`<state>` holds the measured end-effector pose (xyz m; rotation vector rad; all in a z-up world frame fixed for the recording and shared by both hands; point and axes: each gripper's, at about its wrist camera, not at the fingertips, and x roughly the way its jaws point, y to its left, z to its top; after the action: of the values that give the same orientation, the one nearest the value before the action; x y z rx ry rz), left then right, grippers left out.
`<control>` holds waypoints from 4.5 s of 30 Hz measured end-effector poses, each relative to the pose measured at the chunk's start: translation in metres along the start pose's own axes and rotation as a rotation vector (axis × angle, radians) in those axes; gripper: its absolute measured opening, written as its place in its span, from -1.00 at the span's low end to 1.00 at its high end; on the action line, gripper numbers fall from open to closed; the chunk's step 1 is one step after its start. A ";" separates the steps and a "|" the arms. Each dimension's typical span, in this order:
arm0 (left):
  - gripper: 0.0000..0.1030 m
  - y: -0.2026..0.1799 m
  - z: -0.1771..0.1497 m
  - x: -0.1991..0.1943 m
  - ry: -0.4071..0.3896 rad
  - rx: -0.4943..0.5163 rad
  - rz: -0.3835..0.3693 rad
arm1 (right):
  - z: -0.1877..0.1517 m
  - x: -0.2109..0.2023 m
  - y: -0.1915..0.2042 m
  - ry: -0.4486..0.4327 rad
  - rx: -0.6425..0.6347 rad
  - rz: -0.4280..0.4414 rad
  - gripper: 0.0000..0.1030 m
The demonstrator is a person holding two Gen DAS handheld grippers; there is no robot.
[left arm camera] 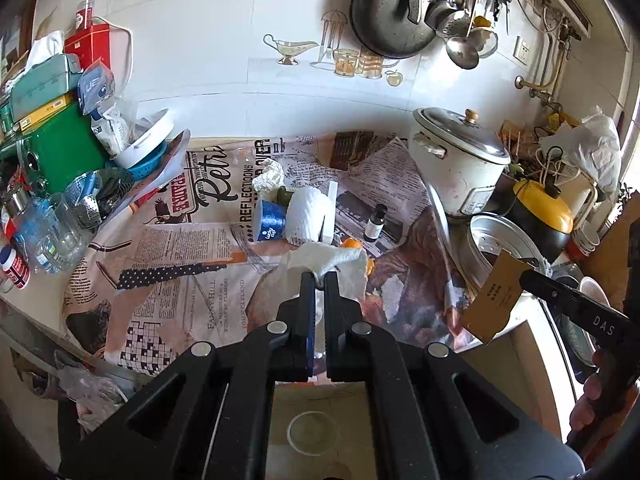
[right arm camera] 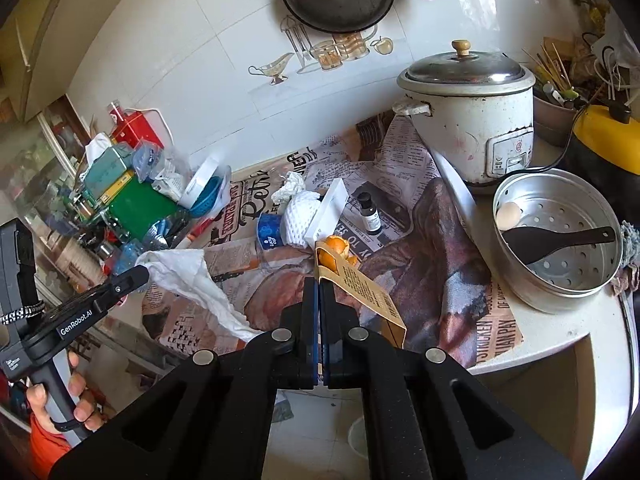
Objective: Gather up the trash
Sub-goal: 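Carry tissue and tag down to the white floor bin with both tools, then open the left tool over the bin while the right tool releases the tag, then raise both open tools back toward the counter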
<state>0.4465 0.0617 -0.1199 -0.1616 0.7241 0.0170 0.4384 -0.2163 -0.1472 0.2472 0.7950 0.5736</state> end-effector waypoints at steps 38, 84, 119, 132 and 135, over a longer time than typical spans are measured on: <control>-0.96 -0.011 -0.282 0.082 0.365 -0.004 -0.173 | -0.217 0.029 0.001 0.086 0.064 -0.006 -0.98; -0.34 0.049 -0.490 0.319 0.643 -0.194 -0.041 | -0.387 0.283 -0.143 0.589 0.076 -0.030 -0.36; 0.44 -0.014 -0.114 -0.143 -0.028 0.073 -0.076 | -0.115 -0.115 0.089 -0.081 -0.091 -0.278 0.07; 0.97 -0.005 -0.073 -0.166 -0.134 0.085 -0.042 | -0.091 -0.143 0.107 -0.176 -0.097 -0.320 0.46; 0.97 -0.005 -0.060 -0.145 -0.124 0.068 -0.024 | -0.078 -0.132 0.096 -0.184 -0.103 -0.316 0.46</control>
<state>0.2980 0.0536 -0.0677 -0.1034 0.5983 -0.0206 0.2702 -0.2129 -0.0805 0.0753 0.6088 0.2871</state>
